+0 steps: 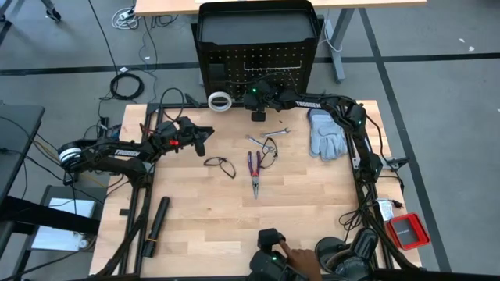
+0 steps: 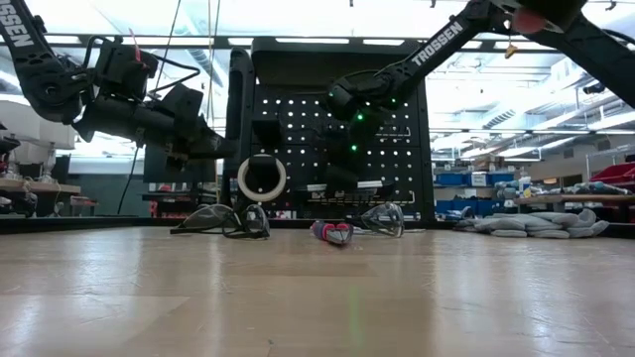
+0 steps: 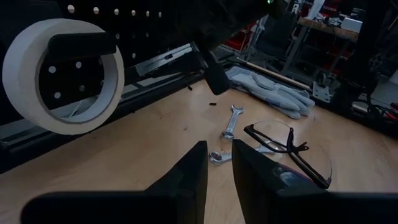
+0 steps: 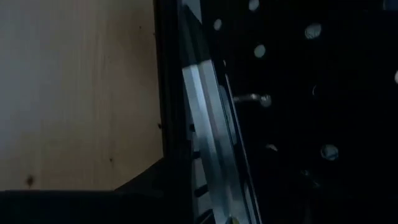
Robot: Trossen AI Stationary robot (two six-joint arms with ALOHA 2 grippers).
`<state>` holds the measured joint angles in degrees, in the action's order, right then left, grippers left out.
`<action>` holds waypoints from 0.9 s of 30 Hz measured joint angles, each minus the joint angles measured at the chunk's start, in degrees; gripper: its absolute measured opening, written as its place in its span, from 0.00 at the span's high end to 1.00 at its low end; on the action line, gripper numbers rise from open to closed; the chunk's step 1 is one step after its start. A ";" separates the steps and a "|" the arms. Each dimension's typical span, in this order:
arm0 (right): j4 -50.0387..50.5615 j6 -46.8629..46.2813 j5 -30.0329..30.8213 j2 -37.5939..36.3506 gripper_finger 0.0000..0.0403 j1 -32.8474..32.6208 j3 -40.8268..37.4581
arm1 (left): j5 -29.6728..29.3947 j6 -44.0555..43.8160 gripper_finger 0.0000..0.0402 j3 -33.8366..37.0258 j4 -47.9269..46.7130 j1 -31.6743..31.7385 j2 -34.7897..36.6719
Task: Hang tools onto peg board
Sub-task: Remove the black spirit level from the black pegboard
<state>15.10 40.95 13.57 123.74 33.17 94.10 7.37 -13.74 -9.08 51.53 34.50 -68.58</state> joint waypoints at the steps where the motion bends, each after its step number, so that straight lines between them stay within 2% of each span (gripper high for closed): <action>1: 0.14 0.00 0.27 0.00 0.59 0.02 -0.04 | -0.02 0.00 0.81 0.00 0.00 0.00 0.00; 11: -1.26 0.80 0.36 -0.26 0.82 -0.12 0.07 | 0.00 -0.02 0.81 0.00 0.02 0.00 0.00; 15: -1.29 0.41 1.48 -0.28 0.82 -0.22 0.07 | 0.00 -0.01 0.81 0.00 0.02 0.00 0.00; 21: -0.72 2.10 8.52 -0.31 0.81 -1.91 0.01 | -0.01 -0.02 0.81 0.00 0.02 0.00 0.00; 27: 2.23 0.59 12.78 -0.39 0.82 -3.80 0.55 | 0.00 -0.26 0.81 0.00 -0.02 0.00 0.00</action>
<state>17.33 41.54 26.35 123.35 29.37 94.65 7.38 -14.00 -9.08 51.51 34.50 -68.58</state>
